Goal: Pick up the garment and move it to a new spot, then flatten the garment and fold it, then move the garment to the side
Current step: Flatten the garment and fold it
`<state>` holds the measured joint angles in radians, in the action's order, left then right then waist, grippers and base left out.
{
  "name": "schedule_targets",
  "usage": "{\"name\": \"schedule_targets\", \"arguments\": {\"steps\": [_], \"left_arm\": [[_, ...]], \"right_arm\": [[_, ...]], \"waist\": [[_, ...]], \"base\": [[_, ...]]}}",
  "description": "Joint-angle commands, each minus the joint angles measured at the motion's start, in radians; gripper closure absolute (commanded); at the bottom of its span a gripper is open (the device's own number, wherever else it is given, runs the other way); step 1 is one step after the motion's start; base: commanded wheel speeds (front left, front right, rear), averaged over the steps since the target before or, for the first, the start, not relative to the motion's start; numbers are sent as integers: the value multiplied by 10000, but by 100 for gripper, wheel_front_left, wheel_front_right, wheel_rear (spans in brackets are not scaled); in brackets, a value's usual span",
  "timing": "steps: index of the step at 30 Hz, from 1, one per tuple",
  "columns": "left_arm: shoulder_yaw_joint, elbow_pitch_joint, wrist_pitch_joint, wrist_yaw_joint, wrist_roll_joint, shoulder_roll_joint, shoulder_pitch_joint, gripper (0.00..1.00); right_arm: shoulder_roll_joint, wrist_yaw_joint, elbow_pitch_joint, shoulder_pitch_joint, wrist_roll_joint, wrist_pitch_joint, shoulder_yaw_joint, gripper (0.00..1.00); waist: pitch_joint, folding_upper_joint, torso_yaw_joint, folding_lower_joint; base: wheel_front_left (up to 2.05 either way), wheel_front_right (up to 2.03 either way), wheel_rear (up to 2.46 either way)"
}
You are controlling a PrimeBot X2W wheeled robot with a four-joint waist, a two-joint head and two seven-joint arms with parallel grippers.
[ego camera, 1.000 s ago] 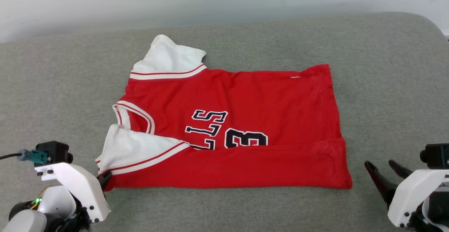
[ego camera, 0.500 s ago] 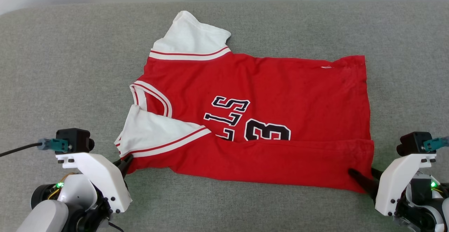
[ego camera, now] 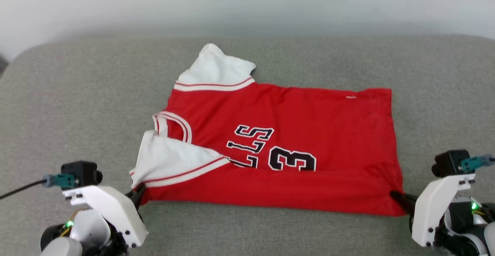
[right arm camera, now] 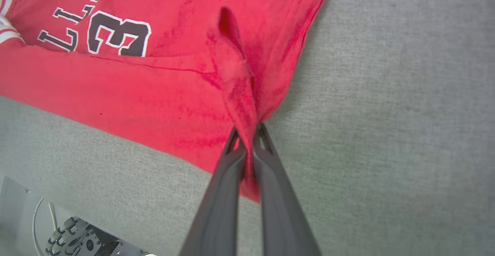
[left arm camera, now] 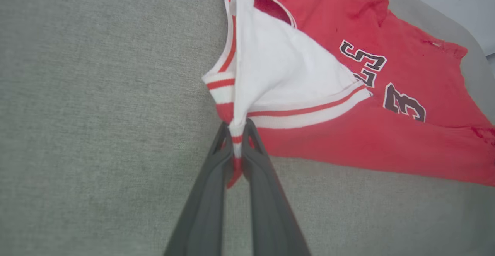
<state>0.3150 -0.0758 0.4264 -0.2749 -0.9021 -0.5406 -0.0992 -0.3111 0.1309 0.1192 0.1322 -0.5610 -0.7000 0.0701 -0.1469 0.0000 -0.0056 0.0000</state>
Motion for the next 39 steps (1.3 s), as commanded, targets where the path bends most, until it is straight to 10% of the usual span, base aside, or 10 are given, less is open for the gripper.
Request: {"name": "schedule_targets", "arguments": {"steps": [1, 12, 13, 14, 15, 39], "left_arm": [[-13, -9, -61, -81, -74, 31, 330, 100], [228, 11, 109, -192, -436, 210, 1557, 100], [277, 93, 105, -144, -466, 281, 1560, 100], [303, 166, 47, -65, -522, 382, 1530, 61], [336, 280, -8, -51, -512, 456, 1465, 0], [-359, 1135, -2876, 360, 1407, 579, -2519, 0]], "right_arm": [[-44, -4, -69, -283, 0, -36, -56, 100], [145, -4, -187, -1380, 115, -367, -583, 98], [213, -4, -120, -1462, 143, -351, -607, 63], [231, -4, -93, -1509, 210, -264, -617, 0], [255, -4, -80, -1519, 244, -115, -644, 0], [921, -4, -2351, 66, 2064, 6453, -758, 0]], "waist": [[439, 0, 102, 0], [1042, 0, 155, 0], [1050, 0, 149, 0], [1051, 0, 144, 0], [1048, 0, 142, 0], [-260, 0, -1561, 0]], "base": [[0, 0, 0], [0, 0, 0], [0, 0, 0], [0, 0, 0], [0, 0, 0], [0, 0, 0]]}}
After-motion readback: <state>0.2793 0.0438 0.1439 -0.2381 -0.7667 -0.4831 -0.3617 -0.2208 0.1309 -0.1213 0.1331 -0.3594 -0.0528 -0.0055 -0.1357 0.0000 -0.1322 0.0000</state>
